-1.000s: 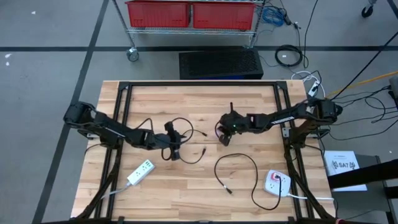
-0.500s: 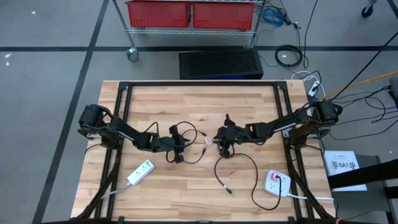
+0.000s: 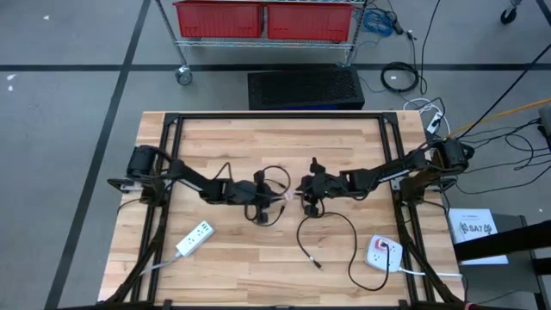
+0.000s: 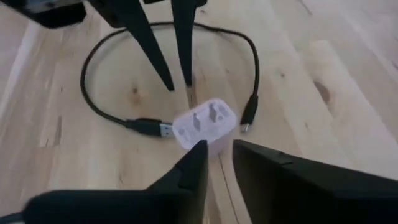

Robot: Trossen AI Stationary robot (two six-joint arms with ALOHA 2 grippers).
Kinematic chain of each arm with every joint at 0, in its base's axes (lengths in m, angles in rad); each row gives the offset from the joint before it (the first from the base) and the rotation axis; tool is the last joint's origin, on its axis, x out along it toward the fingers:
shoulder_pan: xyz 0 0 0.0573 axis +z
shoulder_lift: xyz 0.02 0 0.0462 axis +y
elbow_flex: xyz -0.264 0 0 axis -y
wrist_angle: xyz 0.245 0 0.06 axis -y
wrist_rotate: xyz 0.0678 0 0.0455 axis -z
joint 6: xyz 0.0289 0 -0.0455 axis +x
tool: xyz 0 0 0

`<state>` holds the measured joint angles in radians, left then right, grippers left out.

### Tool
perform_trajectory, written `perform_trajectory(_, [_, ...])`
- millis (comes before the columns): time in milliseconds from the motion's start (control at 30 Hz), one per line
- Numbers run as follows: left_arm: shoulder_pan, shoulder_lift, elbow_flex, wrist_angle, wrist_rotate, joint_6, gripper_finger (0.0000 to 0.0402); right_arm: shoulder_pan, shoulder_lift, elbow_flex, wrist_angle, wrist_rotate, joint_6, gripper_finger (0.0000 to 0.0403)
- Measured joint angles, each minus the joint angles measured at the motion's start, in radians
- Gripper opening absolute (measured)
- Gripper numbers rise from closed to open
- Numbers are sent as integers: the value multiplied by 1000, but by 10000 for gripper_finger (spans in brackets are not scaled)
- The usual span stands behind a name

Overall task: Insert USB
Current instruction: Insert the pink charger adapter into the left white outlet extension

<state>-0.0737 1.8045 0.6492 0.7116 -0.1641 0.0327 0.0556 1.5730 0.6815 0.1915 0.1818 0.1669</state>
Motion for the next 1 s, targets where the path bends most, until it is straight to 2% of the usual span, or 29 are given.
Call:
perform_trajectory(200, [15,68,96,-48,24,11,11,-15,6,0,-54,3,36,5])
perform_trajectory(467, [42,76,177,-81,44,61,8,-22,137,0,-12,-1,90,1])
perform_trajectory(633, [66,75,186,-124,63,54,8,-20,208,-1,136,-54,102,1])
perform_trajectory(800, [68,75,186,-119,77,54,8,-12,221,-1,230,-121,102,1])
perform_trajectory(1000, [68,75,186,-114,83,54,8,-15,218,0,208,-136,118,0])
